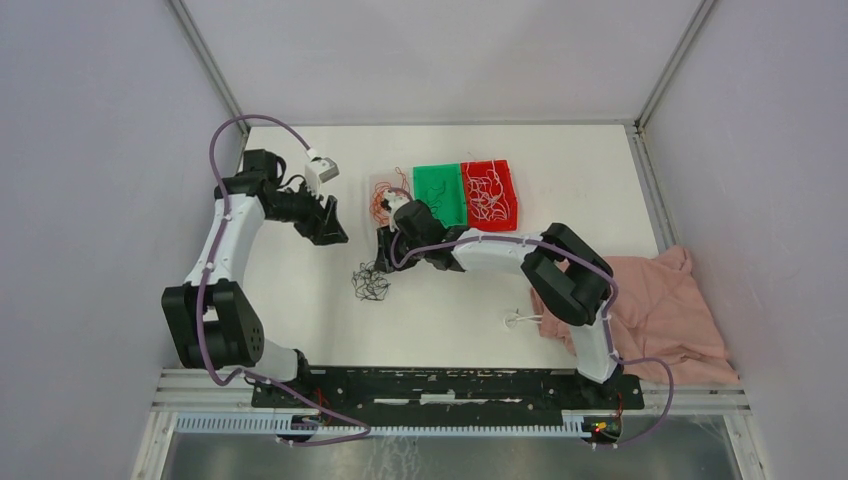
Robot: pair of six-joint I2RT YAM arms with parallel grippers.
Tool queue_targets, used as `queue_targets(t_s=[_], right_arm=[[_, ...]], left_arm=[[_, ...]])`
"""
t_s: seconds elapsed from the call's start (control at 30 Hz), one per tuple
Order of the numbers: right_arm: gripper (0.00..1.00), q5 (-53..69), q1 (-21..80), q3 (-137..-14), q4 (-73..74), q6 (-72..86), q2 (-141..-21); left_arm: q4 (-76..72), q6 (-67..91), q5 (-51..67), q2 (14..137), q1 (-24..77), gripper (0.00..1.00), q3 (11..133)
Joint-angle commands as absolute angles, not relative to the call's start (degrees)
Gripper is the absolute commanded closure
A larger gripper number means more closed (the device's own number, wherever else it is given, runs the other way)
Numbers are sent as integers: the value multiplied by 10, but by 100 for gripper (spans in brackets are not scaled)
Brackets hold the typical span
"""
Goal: Untangle the cables
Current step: Untie the cable.
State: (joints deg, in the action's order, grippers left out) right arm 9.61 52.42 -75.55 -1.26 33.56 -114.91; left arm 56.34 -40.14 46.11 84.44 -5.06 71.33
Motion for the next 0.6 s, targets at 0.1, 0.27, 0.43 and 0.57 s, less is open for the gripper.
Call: queue_targets(t_s=[0.1,0.27,0.43,0.57], right_arm=[[63,126,524,-794,-77,380,-1176],[74,133,525,-806,-85,389,-1190],[97,135,525,-793,-101,386,-1170],[100,157,524,-777,-116,372,-1129]], left_arm=[[560,-416,470,815,-53,26,742],[558,-416,464,813,-54,26,740],[559,-418,465,813,-53,26,731],[589,-475,510,803,-53,26,715]])
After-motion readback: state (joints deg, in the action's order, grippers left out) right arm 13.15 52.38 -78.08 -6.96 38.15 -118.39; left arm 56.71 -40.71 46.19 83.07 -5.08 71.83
